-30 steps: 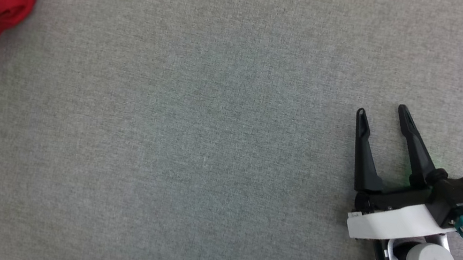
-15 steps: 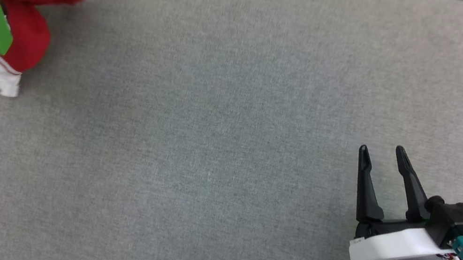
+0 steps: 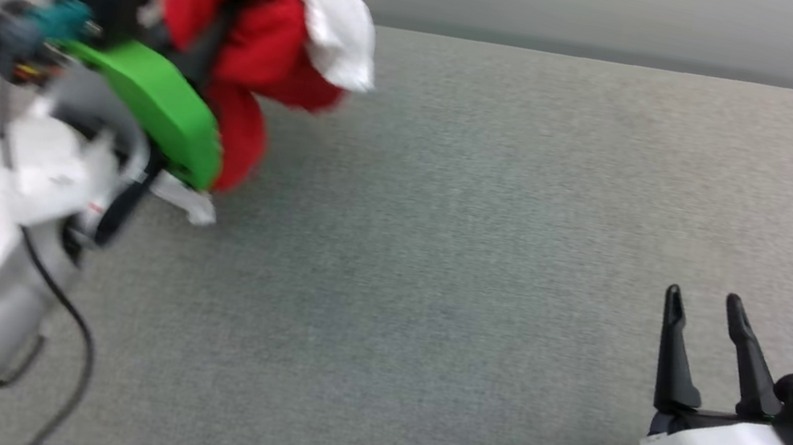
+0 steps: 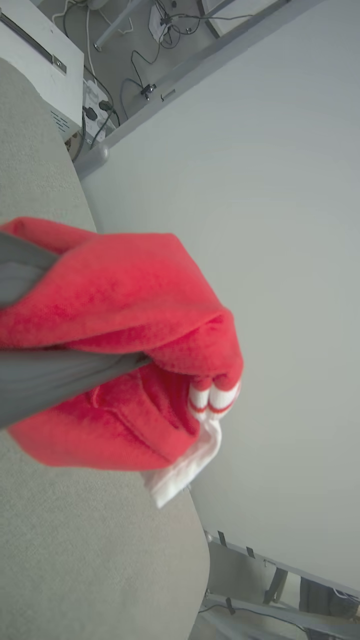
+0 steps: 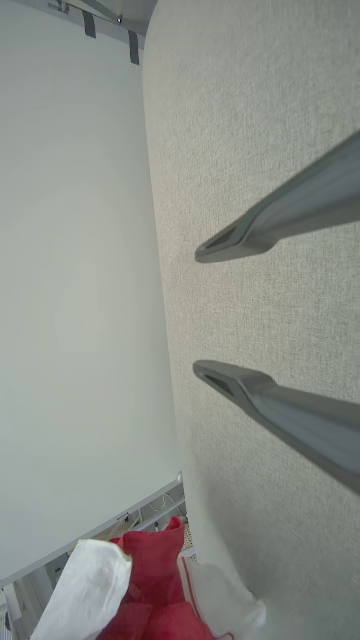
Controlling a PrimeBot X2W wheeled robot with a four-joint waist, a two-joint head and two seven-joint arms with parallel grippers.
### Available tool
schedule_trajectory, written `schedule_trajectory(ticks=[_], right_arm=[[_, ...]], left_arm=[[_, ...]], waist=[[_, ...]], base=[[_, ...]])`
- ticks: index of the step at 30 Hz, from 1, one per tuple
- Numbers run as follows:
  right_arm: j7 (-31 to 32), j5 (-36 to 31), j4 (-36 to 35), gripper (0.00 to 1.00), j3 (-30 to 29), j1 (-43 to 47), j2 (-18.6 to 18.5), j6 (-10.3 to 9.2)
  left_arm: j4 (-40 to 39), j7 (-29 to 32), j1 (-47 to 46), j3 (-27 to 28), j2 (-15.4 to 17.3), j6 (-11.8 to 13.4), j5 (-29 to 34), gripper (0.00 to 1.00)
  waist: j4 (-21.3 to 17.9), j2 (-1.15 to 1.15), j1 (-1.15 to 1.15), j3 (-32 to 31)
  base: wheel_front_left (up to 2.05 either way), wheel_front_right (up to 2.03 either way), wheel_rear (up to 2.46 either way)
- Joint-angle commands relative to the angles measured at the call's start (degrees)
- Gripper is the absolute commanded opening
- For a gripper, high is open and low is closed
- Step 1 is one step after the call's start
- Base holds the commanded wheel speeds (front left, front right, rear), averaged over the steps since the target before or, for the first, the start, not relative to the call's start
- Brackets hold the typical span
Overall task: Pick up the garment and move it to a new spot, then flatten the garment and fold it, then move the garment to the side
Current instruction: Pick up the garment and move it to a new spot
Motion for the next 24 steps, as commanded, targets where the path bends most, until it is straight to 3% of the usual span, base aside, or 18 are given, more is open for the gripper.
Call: schedule_trajectory(ticks=[1,5,10,18,19,20,24], right_arm=[[-0.12,0.5,-0.37,1.0,-0.68,0.6,-0.21,-0.05],[-0.12,0.06,-0.8,1.0,-3.64,0.87,-0.21,-0.05],[-0.12,-1.19,-1.79,1.0,-7.49,0.53,-0.21,-0.05],[-0.12,-1.55,-2.56,1.0,-9.86,-0.26,-0.21,-0.05],[-0.12,-1.49,-2.43,1.0,-9.72,-0.3,-0.21,-0.05],[-0.12,-1.38,-2.24,1.0,-9.47,-0.36,-0.21,-0.05],[-0.12,-1.13,-1.44,1.0,-8.21,-0.4,-0.21,-0.05]], left_arm=[[-0.2,-0.26,1.63,-1.17,-1.86,0.49,0.82,0.0],[0.56,-1.92,4.5,-4.13,-8.07,2.09,0.72,0.0],[5.31,-3.42,8.05,-11.63,-16.19,2.84,3.94,0.0],[18.54,-3.16,10.74,-22.27,-25.16,0.5,8.42,0.0],[19.94,-3.21,10.73,-23.06,-25.7,0.16,8.83,0.44],[21.53,-3.37,10.66,-23.89,-26.25,-0.11,9.33,0.98],[25.64,-4.77,10.14,-25.27,-27.78,-0.98,9.89,1.0]], waist=[[-3.13,0.59,0.0,-1.96],[-5.0,0.59,0.0,-2.01],[-6.64,0.59,0.0,-0.96],[-7.28,0.59,0.0,0.91],[-7.2,0.59,0.0,1.02],[-7.09,0.59,0.0,1.15],[-6.2,0.59,0.0,1.05]], base=[[0.0,0.0,0.0],[0.0,0.0,0.0],[0.0,0.0,0.0],[0.0,0.0,0.0],[0.0,0.0,0.0],[0.0,0.0,0.0],[0.0,0.0,0.0]])
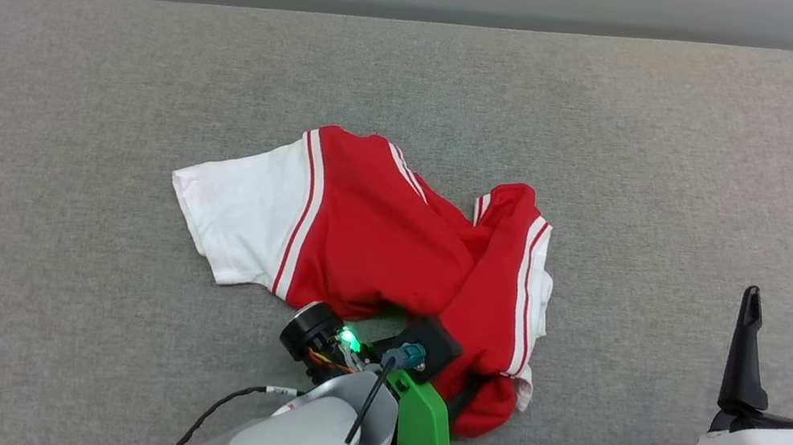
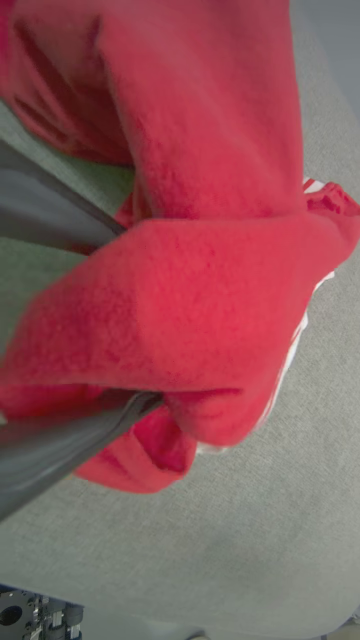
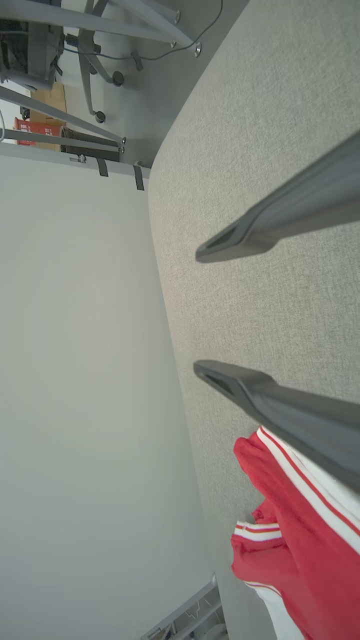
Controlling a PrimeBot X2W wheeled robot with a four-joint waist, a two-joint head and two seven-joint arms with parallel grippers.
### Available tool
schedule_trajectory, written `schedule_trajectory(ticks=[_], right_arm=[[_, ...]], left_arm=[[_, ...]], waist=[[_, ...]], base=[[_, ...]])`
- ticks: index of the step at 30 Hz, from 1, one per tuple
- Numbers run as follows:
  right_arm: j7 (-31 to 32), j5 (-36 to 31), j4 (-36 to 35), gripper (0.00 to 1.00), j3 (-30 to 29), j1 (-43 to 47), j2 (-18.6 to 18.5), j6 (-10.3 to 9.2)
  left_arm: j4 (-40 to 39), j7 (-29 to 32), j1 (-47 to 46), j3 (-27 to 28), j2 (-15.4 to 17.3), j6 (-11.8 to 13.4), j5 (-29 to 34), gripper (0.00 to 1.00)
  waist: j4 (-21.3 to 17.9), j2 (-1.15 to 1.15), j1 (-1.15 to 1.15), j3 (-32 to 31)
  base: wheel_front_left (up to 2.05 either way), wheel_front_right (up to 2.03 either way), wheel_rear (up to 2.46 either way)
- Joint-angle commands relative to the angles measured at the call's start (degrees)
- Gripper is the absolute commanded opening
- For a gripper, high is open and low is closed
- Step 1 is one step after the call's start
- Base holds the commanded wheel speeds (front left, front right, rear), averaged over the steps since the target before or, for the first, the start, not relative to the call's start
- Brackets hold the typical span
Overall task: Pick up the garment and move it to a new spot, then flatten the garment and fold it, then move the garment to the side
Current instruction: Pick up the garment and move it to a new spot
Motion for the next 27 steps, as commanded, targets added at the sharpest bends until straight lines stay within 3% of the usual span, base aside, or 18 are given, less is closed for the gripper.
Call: schedule_trajectory(ticks=[1,7,13,22,27], right_arm=[[-0.12,0.04,0.37,1.0,0.33,-0.38,-0.12,-0.05],[-0.12,-0.13,1.66,1.0,0.46,0.41,-0.12,-0.05],[-0.12,-0.53,2.14,1.0,-0.66,1.45,-0.12,-0.05],[-0.12,-0.67,2.18,1.0,-1.57,3.12,-0.12,-0.05],[-0.12,-0.62,2.03,1.0,-1.42,3.58,-0.12,-0.05]], left_arm=[[0.89,-1.02,-0.05,0.11,-0.55,-0.35,0.02,1.0],[1.63,-4.94,-0.93,1.18,-1.49,-1.33,-1.37,1.0],[-2.71,-6.75,0.31,1.94,-0.94,-0.93,-2.37,1.0],[-15.06,-6.71,4.02,4.52,5.32,1.87,-4.23,1.0],[-23.06,-8.57,5.73,10.65,10.43,6.77,-5.23,1.0]], waist=[[0.68,0.59,0.0,-0.3],[2.99,0.59,0.0,-2.61],[6.02,0.59,0.0,-5.22],[10.14,0.59,0.0,-8.15],[11.41,0.59,0.0,-9.16]], base=[[0.0,0.0,0.0],[0.0,0.0,0.0],[0.0,0.0,0.0],[0.0,0.0,0.0],[0.0,0.0,0.0]])
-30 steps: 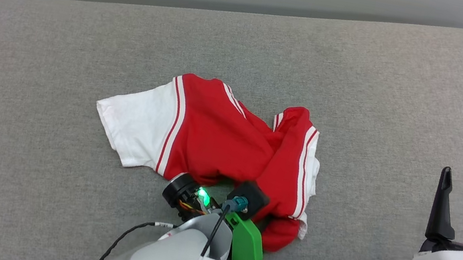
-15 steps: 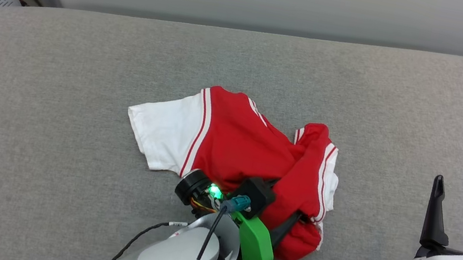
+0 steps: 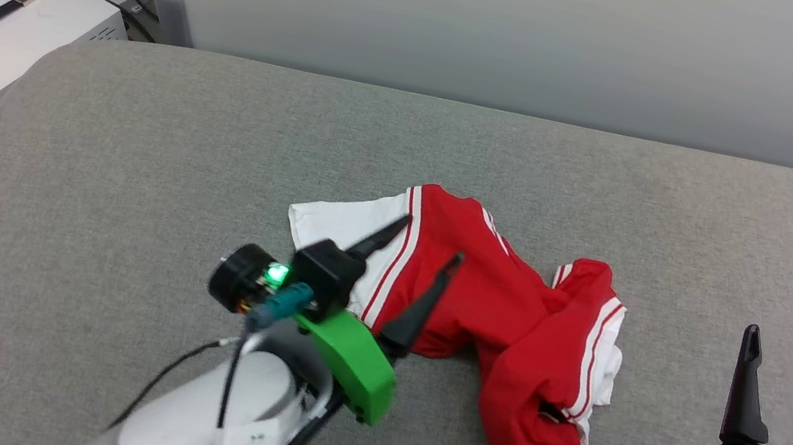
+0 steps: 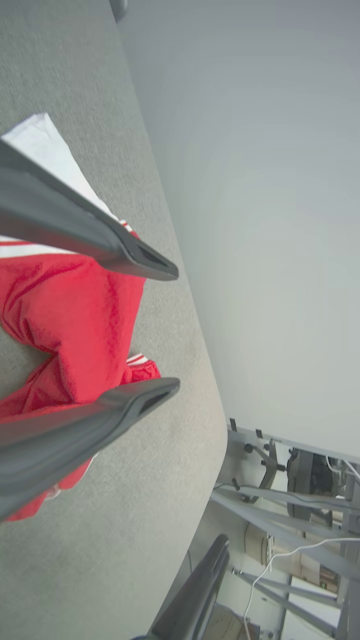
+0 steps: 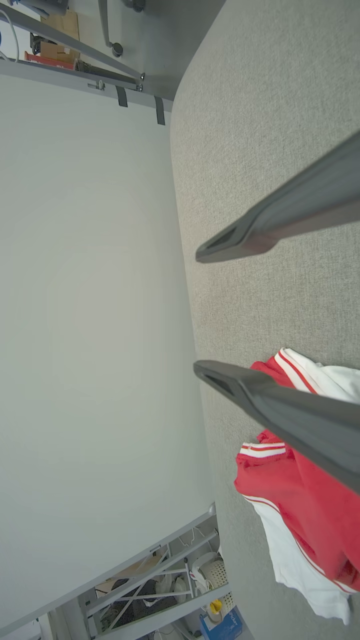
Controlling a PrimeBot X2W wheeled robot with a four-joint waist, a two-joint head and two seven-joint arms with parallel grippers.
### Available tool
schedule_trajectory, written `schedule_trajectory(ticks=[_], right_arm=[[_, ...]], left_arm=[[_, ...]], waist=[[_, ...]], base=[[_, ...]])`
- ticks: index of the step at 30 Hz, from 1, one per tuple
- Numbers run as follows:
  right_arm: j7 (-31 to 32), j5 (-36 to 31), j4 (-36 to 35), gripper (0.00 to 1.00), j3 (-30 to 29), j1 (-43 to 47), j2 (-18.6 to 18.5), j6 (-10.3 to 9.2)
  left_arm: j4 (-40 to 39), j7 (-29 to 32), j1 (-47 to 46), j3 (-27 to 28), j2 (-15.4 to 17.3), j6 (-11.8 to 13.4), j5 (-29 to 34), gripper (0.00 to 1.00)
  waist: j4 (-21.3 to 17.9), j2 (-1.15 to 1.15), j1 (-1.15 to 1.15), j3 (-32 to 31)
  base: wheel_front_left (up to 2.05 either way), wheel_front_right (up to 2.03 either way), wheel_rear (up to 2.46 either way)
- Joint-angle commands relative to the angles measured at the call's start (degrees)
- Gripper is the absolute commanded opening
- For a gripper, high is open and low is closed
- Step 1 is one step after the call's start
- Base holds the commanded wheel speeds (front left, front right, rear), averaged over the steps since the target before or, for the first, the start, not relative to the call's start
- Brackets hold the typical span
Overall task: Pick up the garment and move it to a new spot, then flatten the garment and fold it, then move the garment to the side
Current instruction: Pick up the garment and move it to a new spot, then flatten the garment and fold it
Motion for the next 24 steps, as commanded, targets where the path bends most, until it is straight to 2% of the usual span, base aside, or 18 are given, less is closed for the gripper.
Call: schedule_trajectory(ticks=[1,4,7,11,17,19,20,22,24], right_arm=[[-0.12,-0.26,-0.12,1.0,0.05,0.86,-0.14,-0.05],[-0.12,-0.5,-0.47,1.0,0.26,1.18,-0.14,-0.05],[-0.12,-0.77,-0.71,1.0,0.27,1.41,-0.14,-0.05],[-0.12,-1.22,-1.1,1.0,0.32,1.85,-0.14,-0.05],[-0.12,-1.76,-1.25,1.0,0.78,2.76,-0.14,-0.05],[-0.12,-3.14,-1.43,1.0,1.05,3.11,-0.14,-0.05],[-0.12,-5.35,-1.23,1.0,1.86,3.58,-0.14,-0.05],[0.33,-5.88,-0.62,1.0,2.22,3.57,-0.14,-0.05],[3.41,-6.77,-0.4,1.0,3.12,3.41,-0.15,-0.05]], left_arm=[[-1.54,-0.82,1.52,2.24,1.95,1.49,-0.85,1.0],[-4.76,-1.66,3.7,7.06,5.38,3.68,-1.35,1.0],[-6.82,-1.98,6.5,11.04,8.09,4.82,-0.94,1.0],[-10.84,-2.04,11.91,18.68,8.68,4.74,0.71,1.0],[-13.68,-2.06,22.54,30.03,4.48,0.67,6.25,1.0],[-13.23,-2.06,24.7,32.2,2.67,-1.31,7.88,1.0],[-12.55,-2.06,26.05,34.73,0.45,-3.97,10.78,1.0],[-12.19,-2.06,26.21,36.44,-1.05,-5.4,12.07,1.0],[-11.79,-2.07,26.11,37.78,-2.26,-6.84,13.37,1.0]], waist=[[1.18,0.59,0.0,-1.1],[1.51,0.59,0.0,-1.18],[1.62,0.59,0.0,-1.13],[1.51,0.59,0.0,-0.97],[1.15,0.59,0.0,-0.82],[1.23,0.59,0.0,-0.67],[1.41,0.59,0.0,-0.28],[1.6,0.59,0.0,0.0],[1.83,0.59,0.0,0.43]], base=[[0.0,0.0,0.0],[0.0,0.0,0.0],[0.0,0.0,0.0],[0.0,0.0,0.0],[0.0,0.0,0.0],[0.0,0.0,0.0],[0.0,0.0,0.0],[0.0,0.0,0.0],[0.0,0.0,0.0]])
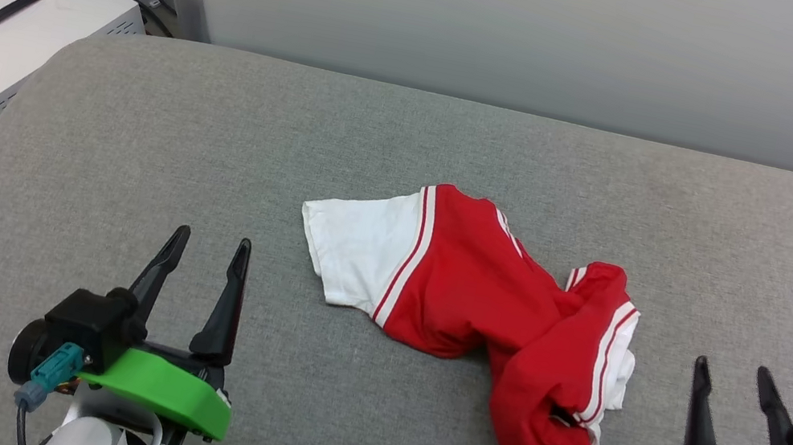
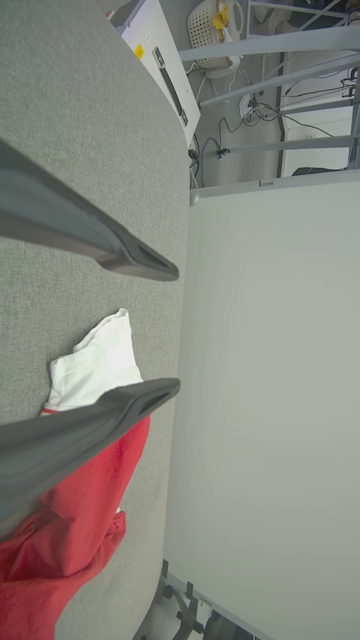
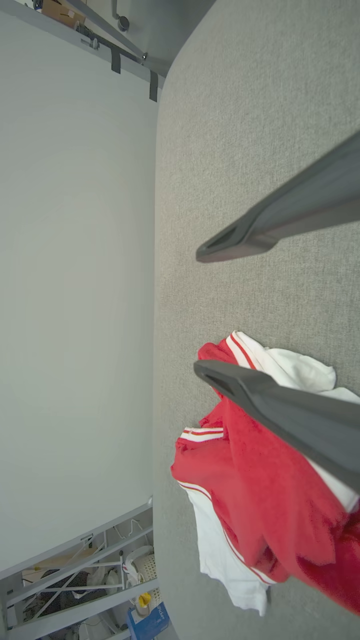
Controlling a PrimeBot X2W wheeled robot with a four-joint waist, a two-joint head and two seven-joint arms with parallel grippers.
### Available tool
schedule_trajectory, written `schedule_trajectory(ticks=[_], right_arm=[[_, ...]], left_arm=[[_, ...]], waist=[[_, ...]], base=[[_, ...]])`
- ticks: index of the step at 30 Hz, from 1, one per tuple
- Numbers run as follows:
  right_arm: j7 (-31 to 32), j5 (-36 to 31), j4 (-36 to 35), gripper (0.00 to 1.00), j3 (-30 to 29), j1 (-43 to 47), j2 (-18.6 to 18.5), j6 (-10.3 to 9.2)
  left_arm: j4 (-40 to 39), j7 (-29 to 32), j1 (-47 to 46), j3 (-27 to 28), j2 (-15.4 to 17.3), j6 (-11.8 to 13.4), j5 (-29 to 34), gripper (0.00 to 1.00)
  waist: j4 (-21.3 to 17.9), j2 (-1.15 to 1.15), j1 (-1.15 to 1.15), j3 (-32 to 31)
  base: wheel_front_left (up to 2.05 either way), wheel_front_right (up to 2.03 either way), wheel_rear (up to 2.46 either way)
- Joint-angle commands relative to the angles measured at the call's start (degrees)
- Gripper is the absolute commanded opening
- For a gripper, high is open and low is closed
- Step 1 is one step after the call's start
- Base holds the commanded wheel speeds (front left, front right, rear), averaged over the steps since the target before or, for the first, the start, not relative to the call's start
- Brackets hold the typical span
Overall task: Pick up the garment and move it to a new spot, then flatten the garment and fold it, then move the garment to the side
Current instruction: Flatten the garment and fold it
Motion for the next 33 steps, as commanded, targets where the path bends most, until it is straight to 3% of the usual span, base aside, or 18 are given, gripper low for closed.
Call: schedule_trajectory(ticks=[1,7,13,17,27,28,30,33], right_arm=[[2.76,-0.86,0.22,1.0,0.71,0.27,-0.34,-0.05],[24.55,0.88,-0.3,1.0,5.1,-2.03,-3.85,-0.05],[40.67,4.94,-2.36,1.0,4.85,-5.27,-5.19,-0.05],[46.58,4.99,-2.53,1.0,4.45,-7.14,-5.56,-0.05],[50.38,3.66,1.71,1.0,7.14,-9.48,-6.93,-0.05],[50.6,3.68,2.31,0.88,7.41,-9.41,-6.87,-0.05],[50.84,3.76,3.48,0.02,7.95,-9.19,-6.83,-0.05],[50.33,4.27,4.59,0.0,8.17,-8.72,-6.66,-0.05]], left_arm=[[0.17,-0.33,0.29,0.73,-0.66,-0.9,1.21,1.0],[-0.09,-0.33,-0.93,4.04,-3.68,-3.58,5.36,1.0],[0.96,-0.33,-2.23,5.06,-5.86,-5.25,7.69,1.0],[1.62,-0.33,-2.9,5.5,-6.94,-5.84,8.43,1.0],[1.87,-0.33,-4.79,6.54,-8.13,-6.37,9.38,1.0],[1.89,-0.33,-4.87,6.63,-8.18,-6.38,9.43,1.0],[1.93,-0.34,-4.96,6.81,-8.25,-6.4,9.56,1.0],[2.25,-0.34,-4.59,7.01,-8.19,-6.42,9.77,1.0]], waist=[[0.29,0.59,0.0,0.54],[1.34,0.59,0.0,3.08],[3.51,0.59,0.0,6.06],[5.02,0.59,0.0,7.86],[7.33,0.59,0.0,10.73],[7.38,0.59,0.0,10.82],[7.37,0.59,0.0,10.85],[6.72,0.59,0.0,9.88]], base=[[0.0,0.0,0.0],[0.0,0.0,0.0],[0.0,0.0,0.0],[0.0,0.0,0.0],[0.0,0.0,0.0],[0.0,0.0,0.0],[0.0,0.0,0.0],[0.0,0.0,0.0]])
